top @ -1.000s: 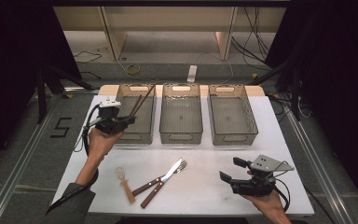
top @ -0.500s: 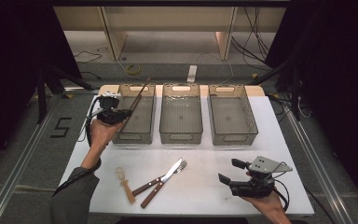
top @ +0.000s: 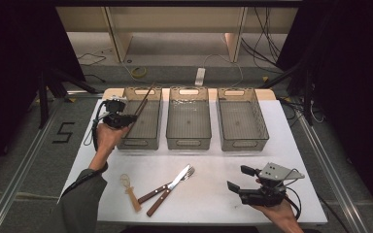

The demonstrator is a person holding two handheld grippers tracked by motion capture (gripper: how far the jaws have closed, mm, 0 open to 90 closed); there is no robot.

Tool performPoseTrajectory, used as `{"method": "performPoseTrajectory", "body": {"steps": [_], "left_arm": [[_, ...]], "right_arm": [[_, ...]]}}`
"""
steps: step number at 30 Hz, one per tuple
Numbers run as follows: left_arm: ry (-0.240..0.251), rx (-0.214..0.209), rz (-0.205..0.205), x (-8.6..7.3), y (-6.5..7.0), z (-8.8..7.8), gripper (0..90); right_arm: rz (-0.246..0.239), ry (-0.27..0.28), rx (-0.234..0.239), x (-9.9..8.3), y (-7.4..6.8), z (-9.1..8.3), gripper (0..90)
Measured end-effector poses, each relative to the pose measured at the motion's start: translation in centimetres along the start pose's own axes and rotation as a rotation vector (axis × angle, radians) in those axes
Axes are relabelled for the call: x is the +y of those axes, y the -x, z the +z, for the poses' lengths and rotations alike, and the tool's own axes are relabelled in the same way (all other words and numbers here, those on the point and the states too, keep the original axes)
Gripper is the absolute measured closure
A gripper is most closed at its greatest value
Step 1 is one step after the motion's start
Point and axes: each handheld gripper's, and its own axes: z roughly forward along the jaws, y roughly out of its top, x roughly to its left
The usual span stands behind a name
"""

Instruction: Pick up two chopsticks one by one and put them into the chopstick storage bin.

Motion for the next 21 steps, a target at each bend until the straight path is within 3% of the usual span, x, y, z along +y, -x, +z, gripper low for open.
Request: {"method": "performPoseTrajectory", "body": {"steps": [3,4,6,11,14,17,21], "left_arm": [[0.003,0.012,-0.019,0.0,-0.2,0.2,84.3],[0.009,-0.002,-0.036,0.1,-0.4,0.3,81.8],[0.004,-0.012,-0.049,0.2,-0.4,0.4,66.5],[0.030,-0.015,-0.075,0.5,-0.2,-0.1,48.5],[0.030,-0.038,-0.088,0.6,0.0,-0.6,43.2],[0.003,-0.090,-0.120,0.5,0.1,-0.9,37.2],[-0.020,-0.115,-0.134,0.1,0.7,-1.8,30.5]], "right_arm": [[-0.004,-0.001,0.006,0.0,0.0,0.0,25.5],[-0.004,0.001,0.009,0.0,-0.1,0.1,25.5],[-0.007,-0.003,0.010,0.0,-0.1,0.1,25.5],[-0.009,-0.008,0.010,0.0,-0.1,0.1,25.5],[-0.010,-0.006,0.012,0.0,-0.1,0.1,25.5],[-0.009,-0.007,0.012,0.0,-0.1,0.1,25.5],[-0.009,-0.009,0.010,0.0,-0.1,0.1,25.4]]}}
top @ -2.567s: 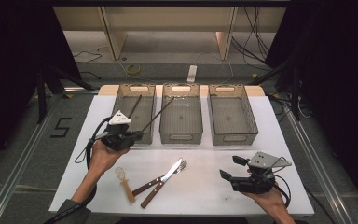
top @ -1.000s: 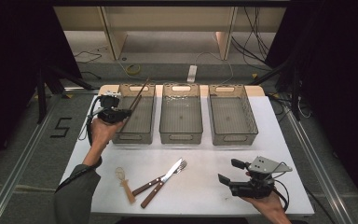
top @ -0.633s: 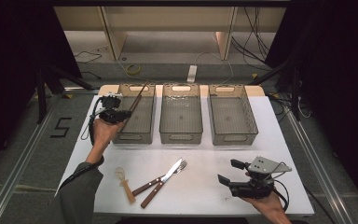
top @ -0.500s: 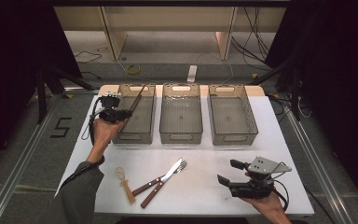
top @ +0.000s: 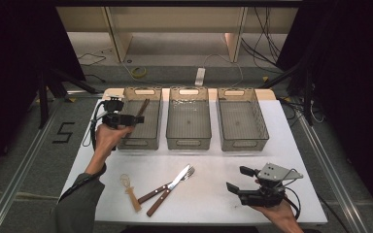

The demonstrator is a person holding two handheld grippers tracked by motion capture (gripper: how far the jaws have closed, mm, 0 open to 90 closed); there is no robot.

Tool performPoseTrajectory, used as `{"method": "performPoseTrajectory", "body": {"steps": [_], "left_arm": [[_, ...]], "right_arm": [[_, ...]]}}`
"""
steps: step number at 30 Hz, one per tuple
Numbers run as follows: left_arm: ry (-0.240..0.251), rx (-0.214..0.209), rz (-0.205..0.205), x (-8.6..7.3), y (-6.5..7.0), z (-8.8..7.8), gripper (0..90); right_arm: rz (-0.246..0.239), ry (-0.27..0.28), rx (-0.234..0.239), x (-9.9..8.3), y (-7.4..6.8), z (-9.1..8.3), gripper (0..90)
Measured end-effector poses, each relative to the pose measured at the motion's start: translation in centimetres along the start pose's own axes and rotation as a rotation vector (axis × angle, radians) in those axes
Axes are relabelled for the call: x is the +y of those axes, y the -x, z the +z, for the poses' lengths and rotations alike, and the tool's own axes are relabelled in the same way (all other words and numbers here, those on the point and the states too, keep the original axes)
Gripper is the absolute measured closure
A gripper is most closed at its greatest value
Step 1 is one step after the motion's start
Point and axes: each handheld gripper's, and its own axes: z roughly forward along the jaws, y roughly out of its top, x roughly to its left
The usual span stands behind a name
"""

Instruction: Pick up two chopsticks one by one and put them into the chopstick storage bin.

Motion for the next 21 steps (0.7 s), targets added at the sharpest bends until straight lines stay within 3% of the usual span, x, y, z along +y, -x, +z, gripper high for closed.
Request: {"method": "performPoseTrajectory", "body": {"steps": [7,12,18,21], "left_arm": [[-0.012,0.020,0.026,-1.4,1.4,-1.9,23.4],[-0.027,0.026,0.022,-2.6,1.7,-2.8,20.6],[-0.069,0.044,0.048,-4.1,2.3,-3.6,18.8],[-0.075,0.042,0.037,-4.8,2.4,-3.9,18.1]], "right_arm": [[0.001,0.004,-0.009,0.0,0.0,-0.1,25.3],[-0.004,0.005,-0.008,0.1,0.0,-0.1,25.3],[-0.004,0.003,0.000,0.2,-0.3,-0.1,25.3],[-0.008,0.005,0.001,0.2,-0.3,-0.2,25.3]]}}
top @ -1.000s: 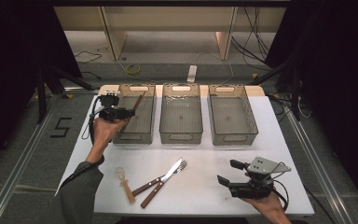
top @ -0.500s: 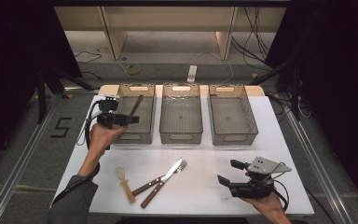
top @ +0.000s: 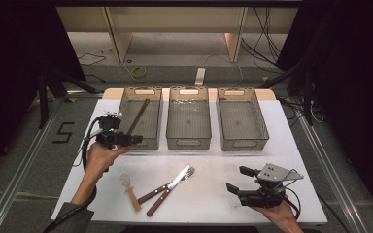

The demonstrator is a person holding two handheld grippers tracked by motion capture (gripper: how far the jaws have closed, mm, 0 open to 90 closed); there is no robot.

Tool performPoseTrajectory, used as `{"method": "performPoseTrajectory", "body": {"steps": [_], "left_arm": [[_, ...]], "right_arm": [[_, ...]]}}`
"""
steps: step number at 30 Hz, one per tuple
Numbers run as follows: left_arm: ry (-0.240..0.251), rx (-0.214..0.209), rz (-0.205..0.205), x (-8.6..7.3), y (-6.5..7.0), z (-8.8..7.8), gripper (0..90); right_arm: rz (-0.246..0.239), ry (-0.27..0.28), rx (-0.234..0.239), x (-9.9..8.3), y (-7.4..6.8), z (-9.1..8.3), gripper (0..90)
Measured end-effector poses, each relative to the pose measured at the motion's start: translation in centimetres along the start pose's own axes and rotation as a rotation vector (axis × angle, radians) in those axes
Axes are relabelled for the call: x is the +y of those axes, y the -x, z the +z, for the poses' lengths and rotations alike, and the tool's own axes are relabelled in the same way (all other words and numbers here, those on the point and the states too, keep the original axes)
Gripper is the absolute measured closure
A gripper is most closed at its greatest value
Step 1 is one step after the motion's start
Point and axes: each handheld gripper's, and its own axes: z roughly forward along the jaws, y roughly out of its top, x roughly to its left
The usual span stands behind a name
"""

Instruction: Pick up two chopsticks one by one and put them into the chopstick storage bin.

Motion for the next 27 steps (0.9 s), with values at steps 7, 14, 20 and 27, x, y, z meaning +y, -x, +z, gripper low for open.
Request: {"method": "performPoseTrajectory", "body": {"steps": [7,14,20,27], "left_arm": [[-0.011,-0.006,-0.007,-1.8,0.4,-0.6,16.5],[-0.035,-0.005,0.013,-3.8,1.7,-0.5,14.0],[-0.043,0.003,0.014,-4.8,2.2,-0.8,13.2],[-0.050,-0.001,0.009,-5.9,2.9,-1.2,13.2]], "right_arm": [[0.002,-0.003,0.003,0.0,0.0,0.1,25.3],[-0.004,-0.005,0.003,0.0,-0.2,0.1,25.3],[0.002,-0.005,0.002,0.0,0.0,0.2,25.3],[0.006,0.001,0.007,-0.1,0.2,0.1,25.3]]}}
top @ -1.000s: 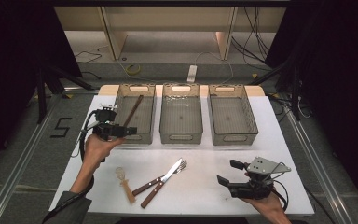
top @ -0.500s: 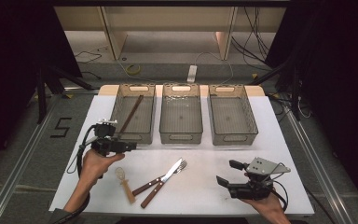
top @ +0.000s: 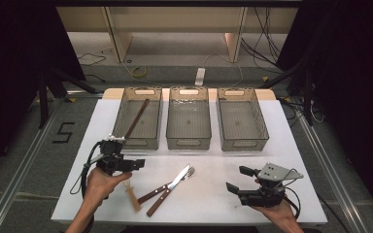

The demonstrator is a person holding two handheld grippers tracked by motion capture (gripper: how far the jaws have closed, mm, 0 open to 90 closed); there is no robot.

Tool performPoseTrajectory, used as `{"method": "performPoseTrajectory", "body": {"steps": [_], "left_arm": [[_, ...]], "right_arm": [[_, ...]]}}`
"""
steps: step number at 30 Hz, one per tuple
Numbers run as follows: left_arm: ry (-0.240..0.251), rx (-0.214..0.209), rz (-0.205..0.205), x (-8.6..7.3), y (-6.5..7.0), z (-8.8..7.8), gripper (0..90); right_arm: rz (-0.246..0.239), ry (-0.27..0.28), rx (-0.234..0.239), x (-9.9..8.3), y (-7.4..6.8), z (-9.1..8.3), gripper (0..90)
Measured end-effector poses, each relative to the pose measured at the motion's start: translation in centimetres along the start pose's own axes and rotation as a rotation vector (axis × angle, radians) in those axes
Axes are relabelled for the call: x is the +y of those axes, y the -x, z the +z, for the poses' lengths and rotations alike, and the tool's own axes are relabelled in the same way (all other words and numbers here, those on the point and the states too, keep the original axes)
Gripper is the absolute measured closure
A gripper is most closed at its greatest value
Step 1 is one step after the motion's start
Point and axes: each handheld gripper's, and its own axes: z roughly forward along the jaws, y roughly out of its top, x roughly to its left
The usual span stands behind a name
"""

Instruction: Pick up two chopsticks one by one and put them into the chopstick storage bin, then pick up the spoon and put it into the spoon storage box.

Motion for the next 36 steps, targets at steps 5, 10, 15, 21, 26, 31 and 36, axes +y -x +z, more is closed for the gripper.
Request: {"method": "performPoseTrajectory", "body": {"steps": [5,10,15,21,26,31,36], "left_arm": [[-0.006,-0.010,0.002,-0.7,0.3,0.0,13.3],[-0.031,-0.012,0.018,-1.4,0.6,0.1,13.2],[-0.036,-0.001,0.022,-2.1,1.0,-0.2,12.5],[-0.058,0.010,0.002,-2.7,1.0,0.1,12.0],[-0.077,0.033,0.008,-3.0,0.8,0.3,12.1],[-0.100,0.040,0.008,-3.4,0.7,0.5,12.2],[-0.123,0.059,0.014,-3.7,0.6,0.7,13.3]], "right_arm": [[0.003,0.002,0.000,0.0,0.0,0.0,25.3],[0.005,-0.002,-0.001,0.0,0.0,0.2,25.2],[0.006,0.000,-0.007,0.0,0.0,0.1,25.2],[0.008,-0.001,-0.012,0.0,0.0,0.0,25.2],[0.009,0.001,-0.012,0.0,0.1,0.0,25.1],[0.005,0.001,-0.011,0.0,0.0,0.1,25.2],[0.006,-0.001,-0.009,0.0,0.0,0.1,25.1]]}}
